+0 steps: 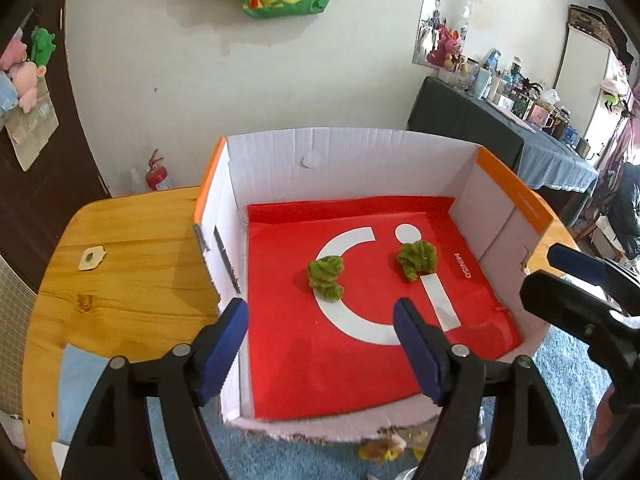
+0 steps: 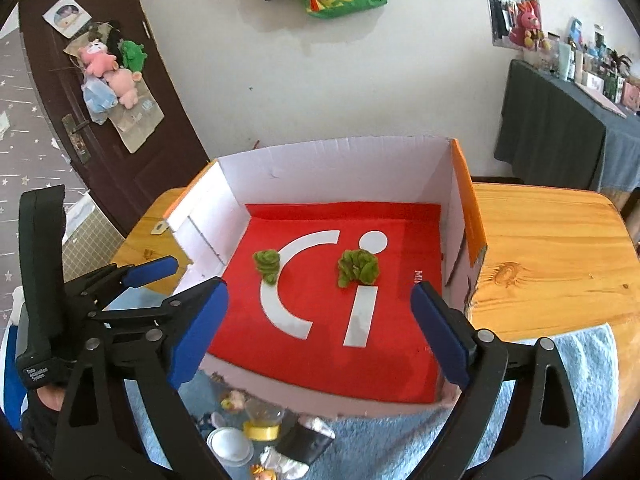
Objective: Organize objects
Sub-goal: 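Open both tools, release the plushes and lift out of the box, then move both tools back toward the remaining toys on the towel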
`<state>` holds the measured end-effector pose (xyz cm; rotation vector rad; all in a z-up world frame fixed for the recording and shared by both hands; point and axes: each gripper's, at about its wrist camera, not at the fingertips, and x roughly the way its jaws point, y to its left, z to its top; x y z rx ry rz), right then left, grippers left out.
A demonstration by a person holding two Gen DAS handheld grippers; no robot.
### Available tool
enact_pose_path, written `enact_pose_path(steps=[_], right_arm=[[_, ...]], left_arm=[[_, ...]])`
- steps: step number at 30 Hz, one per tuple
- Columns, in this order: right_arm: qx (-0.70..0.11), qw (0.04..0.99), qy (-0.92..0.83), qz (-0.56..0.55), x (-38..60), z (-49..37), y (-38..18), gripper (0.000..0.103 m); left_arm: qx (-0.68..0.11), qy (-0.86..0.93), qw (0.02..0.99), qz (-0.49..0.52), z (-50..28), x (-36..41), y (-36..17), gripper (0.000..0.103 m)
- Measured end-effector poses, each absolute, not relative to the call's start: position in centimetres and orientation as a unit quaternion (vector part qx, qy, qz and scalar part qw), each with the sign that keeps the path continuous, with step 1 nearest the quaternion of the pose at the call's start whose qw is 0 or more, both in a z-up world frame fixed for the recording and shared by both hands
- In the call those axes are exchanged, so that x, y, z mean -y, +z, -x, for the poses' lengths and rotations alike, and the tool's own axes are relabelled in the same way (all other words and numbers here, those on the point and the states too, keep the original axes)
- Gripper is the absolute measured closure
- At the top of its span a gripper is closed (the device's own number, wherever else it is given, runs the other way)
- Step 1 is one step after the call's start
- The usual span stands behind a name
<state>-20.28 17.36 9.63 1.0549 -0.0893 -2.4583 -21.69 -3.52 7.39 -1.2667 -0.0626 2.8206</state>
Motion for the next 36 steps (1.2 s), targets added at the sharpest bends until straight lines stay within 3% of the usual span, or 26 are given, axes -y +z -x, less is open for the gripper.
enact_pose_path(steps=[4, 8, 36], right_arm=[[0.025, 0.232, -0.899, -0.371, -17.4, 18.7, 9.7, 0.003], [0.016, 0.233, -0.903, -0.361, -17.1, 17.5, 9.7, 0.003], [0.022, 0.225, -0.906, -0.358, -18.0, 12.7, 7.2, 0.0]], left_arm=[[0.012, 0.916, 0.02, 0.401, 20.4, 3.1, 7.5, 0.02], [0.008, 0.919, 0.018, 0.394, 19.4, 2.9, 7.5, 0.015], [0.033, 0.914, 0.011, 0.405, 14.8, 3.5, 5.3, 0.007]])
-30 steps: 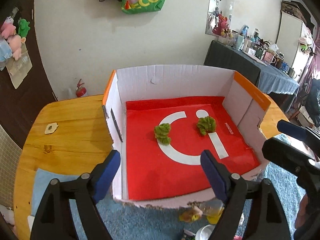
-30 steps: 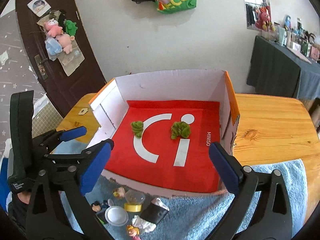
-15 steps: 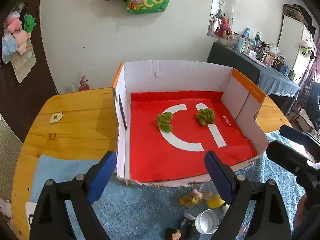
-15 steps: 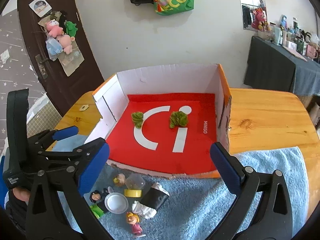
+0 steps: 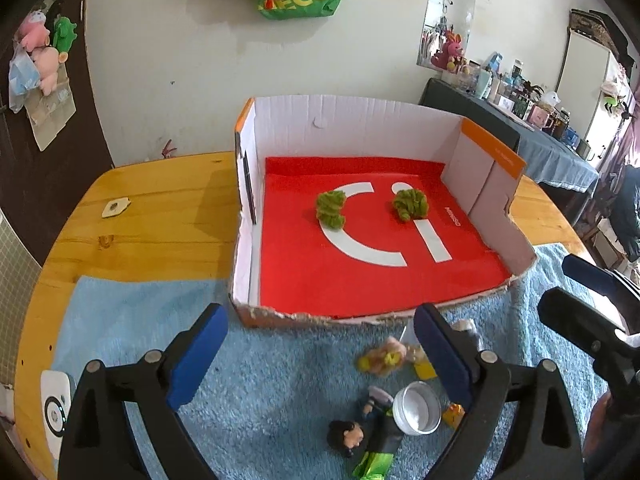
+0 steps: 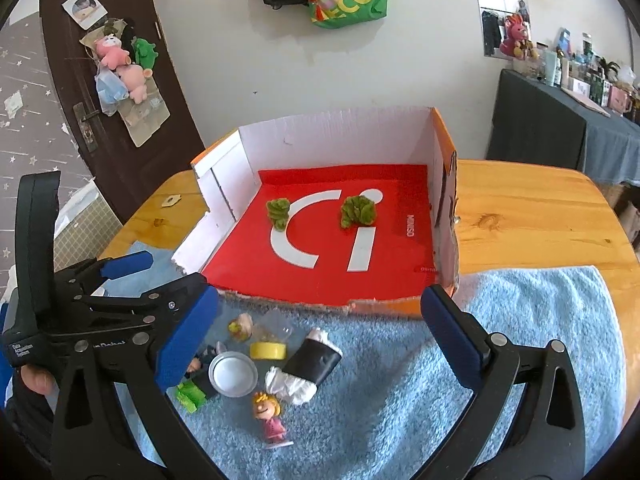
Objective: Organize objects
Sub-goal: 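Move both tools back toward the remaining toys on the towel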
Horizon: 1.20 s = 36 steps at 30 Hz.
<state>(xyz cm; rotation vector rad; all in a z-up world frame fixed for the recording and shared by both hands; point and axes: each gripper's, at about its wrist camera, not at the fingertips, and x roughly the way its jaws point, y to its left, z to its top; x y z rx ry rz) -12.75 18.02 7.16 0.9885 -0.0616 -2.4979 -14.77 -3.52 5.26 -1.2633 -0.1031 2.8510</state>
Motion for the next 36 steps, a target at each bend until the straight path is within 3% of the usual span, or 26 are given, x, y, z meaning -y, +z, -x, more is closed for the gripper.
enact_pose_path(steps=[36], right_arm=[[0.008, 0.221, -0.896, -0.385, -17.5, 7.5, 2.9, 0.0]], left_arm=[[0.05, 0.903, 0.009, 0.427, 9.8, 3.6, 1.6, 0.007]])
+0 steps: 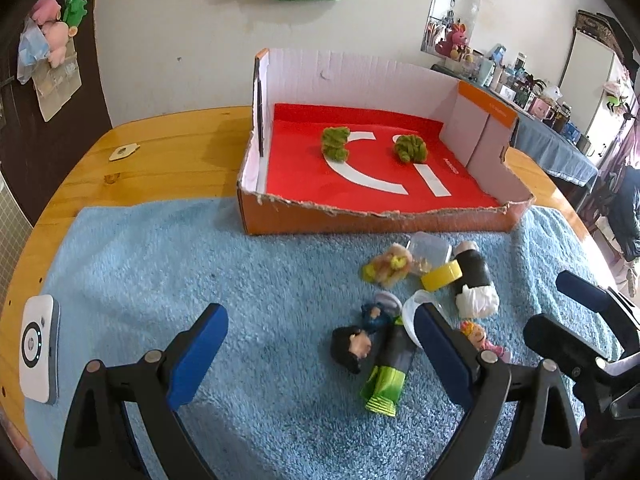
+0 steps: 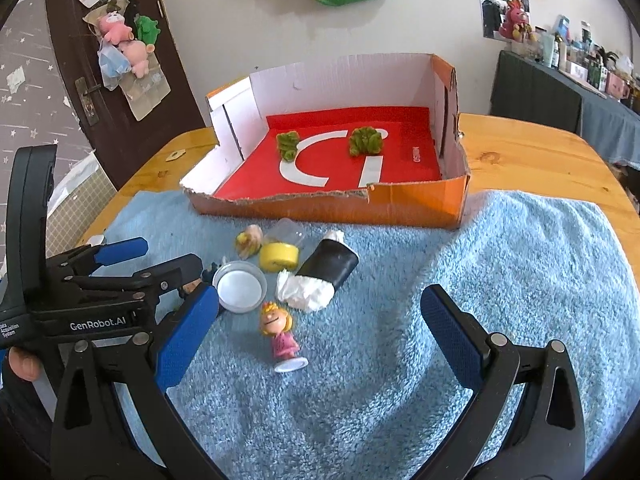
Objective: Organize objects
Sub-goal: 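Move both tools back toward the remaining toys on the towel, then grasp the dark-haired doll with the left tool while the right tool grasps the black-and-white figure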
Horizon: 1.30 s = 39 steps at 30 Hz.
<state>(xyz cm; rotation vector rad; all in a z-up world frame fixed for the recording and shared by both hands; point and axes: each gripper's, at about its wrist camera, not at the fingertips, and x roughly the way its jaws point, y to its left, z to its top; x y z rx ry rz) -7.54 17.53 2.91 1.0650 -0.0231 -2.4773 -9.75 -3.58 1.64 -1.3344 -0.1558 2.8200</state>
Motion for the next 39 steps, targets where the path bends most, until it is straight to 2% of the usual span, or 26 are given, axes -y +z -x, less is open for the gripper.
enact_pose_path(steps=[21, 39], right_arm=[[-0.002, 0.199, -0.895, -0.398, -17.7, 7.2, 1.0, 0.0], [-0.037, 0.16, -0.892, -0.42, -16.7, 10.9, 0.4, 0.0]], left_arm=[[0.055, 0.896, -0.001, 0.441, 9.3, 4.6, -0.1, 0.007], [0.056, 0.892, 0.0, 0.449, 9.9, 5.2, -0.9, 0.007]])
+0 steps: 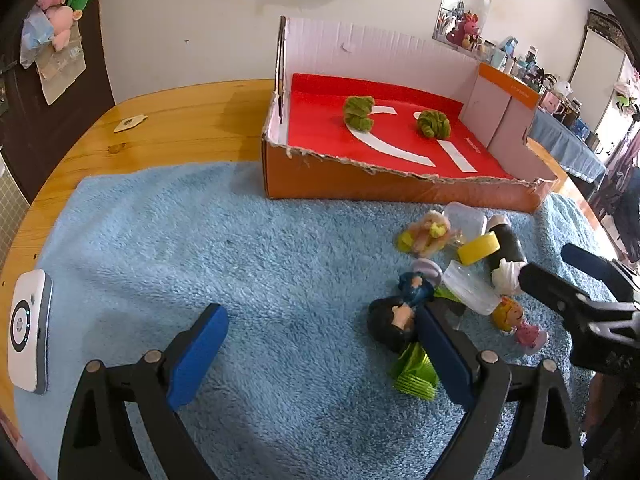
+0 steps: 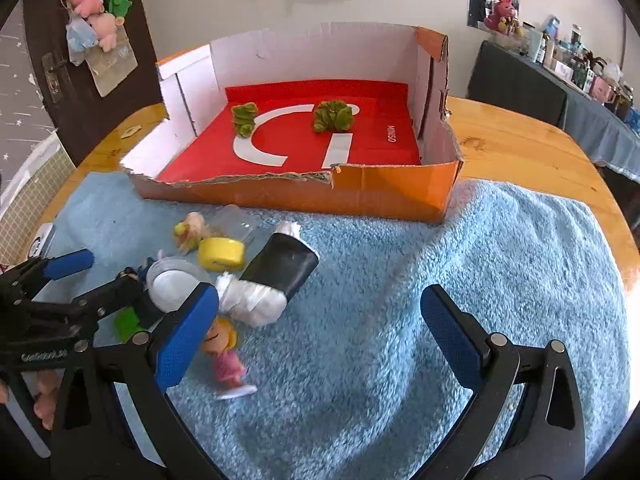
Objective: Organize objects
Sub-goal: 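Grasp the dark-haired doll with the left tool while the right tool grasps the black-and-white figure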
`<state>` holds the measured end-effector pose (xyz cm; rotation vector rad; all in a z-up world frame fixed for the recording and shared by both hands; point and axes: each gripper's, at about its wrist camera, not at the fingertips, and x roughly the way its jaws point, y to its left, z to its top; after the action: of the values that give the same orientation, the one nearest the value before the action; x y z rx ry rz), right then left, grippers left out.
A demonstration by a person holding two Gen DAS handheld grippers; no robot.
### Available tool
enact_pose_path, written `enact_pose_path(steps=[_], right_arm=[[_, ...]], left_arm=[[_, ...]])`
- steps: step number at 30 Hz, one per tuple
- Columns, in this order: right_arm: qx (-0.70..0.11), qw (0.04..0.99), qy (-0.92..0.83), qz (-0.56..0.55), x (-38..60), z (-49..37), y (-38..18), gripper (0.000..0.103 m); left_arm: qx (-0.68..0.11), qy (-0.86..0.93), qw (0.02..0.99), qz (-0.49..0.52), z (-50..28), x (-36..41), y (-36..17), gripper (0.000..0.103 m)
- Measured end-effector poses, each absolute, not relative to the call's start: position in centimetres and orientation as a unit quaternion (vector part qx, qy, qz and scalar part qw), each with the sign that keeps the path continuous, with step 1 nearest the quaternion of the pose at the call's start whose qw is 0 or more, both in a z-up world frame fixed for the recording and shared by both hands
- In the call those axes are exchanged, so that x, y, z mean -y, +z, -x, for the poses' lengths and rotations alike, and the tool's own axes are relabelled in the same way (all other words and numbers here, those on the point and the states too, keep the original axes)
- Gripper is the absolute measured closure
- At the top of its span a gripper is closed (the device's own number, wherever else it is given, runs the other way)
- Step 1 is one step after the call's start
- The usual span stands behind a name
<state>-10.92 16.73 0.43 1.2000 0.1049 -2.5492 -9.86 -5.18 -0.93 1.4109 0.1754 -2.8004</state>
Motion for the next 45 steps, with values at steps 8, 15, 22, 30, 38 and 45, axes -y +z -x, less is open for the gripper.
enact_pose_path(steps=[8, 15, 22, 30, 38, 45], right_arm=[[-0.042, 0.163, -0.884, -0.437, -15.9, 12.0, -0.1, 0.001], [-0.032, 0.186, -0.874, -0.448, -15.3, 12.5, -0.3, 0.045], [-0.035, 0.205, -0.87, -0.448, -14.6, 12.2, -0.3, 0.061], [-0.013, 0.225, -0.865, -0.447, -14.8, 11.8, 0.0, 0.069], [-0.006, 0.232, -0.869, -0.437, -15.4, 11.1, 0.8, 0.07], [0.002, 0.243, -0.87, -0.43, -15.8, 10.1, 1.7, 0.069]], left_arm=[[-0.035, -0.891, -0.01, -0.452, 10.2, 4.4, -0.9, 0.007], [-0.014, -0.891, -0.026, -0.453, 10.8, 3.2, -0.8, 0.031], [-0.004, -0.894, -0.035, -0.446, 10.6, 2.8, -0.8, 0.045], [-0.022, -0.895, -0.058, -0.442, 10.5, 2.9, -0.6, 0.079], [-0.038, -0.897, -0.056, -0.437, 10.0, 3.3, -0.2, 0.079], [-0.05, -0.901, -0.054, -0.427, 9.8, 3.4, 0.6, 0.079]])
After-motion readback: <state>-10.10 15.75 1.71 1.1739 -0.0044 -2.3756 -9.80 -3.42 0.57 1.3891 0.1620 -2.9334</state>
